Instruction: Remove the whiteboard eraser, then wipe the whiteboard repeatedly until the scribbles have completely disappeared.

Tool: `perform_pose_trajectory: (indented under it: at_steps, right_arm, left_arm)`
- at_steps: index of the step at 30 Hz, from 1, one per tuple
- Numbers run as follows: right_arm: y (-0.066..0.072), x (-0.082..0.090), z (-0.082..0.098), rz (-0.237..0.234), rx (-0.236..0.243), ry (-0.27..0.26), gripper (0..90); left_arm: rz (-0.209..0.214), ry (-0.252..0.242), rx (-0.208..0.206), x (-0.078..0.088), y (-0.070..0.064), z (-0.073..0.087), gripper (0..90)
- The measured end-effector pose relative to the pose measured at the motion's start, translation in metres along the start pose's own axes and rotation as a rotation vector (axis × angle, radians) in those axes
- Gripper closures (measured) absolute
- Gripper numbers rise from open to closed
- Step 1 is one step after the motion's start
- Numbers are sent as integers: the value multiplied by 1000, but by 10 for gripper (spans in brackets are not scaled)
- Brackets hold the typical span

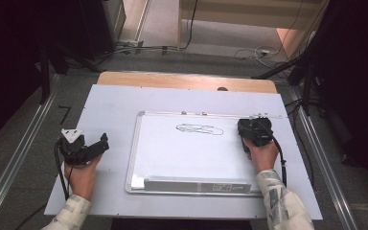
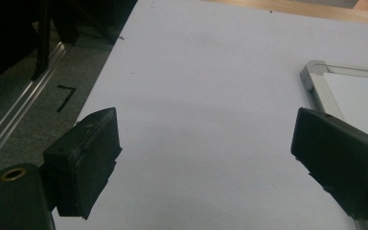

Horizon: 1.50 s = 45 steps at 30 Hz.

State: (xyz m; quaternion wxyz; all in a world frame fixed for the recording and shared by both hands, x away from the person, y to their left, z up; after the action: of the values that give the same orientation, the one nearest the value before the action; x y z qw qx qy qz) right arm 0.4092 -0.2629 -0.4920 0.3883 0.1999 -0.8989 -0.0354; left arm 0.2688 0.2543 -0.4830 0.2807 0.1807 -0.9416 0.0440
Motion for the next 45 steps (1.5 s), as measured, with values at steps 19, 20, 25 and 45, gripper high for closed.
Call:
perform_pose_trajectory:
  at_steps: [19, 20, 25, 45]
  right_arm:
    - [26, 24, -7, -66, 79, -64, 373]
    - [27, 24, -7, -71, 83, -65, 373]
    - [33, 25, -8, -86, 93, -69, 374]
    - [47, 22, -11, -146, 131, -58, 374]
  left_arm:
    - [3, 4, 9, -1, 1, 0, 101]
    - [4, 3, 5, 0, 1, 0, 102]
    - [5, 3, 5, 0, 1, 0, 101]
    - [8, -2, 6, 1, 1, 0, 101]
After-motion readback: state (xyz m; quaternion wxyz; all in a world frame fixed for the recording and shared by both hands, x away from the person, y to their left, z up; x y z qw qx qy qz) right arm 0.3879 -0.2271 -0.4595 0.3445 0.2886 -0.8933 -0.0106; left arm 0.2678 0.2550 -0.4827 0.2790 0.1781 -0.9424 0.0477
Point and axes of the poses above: each handheld gripper's, and its own axes: x roughly backward along the jaws, z roughly out of its underside, y roughly to its left, the point moved 1 cm from there along -x, roughly forward along the jaws, and after that the axes turned 14 degrees about -z, right-handed, at the moved point
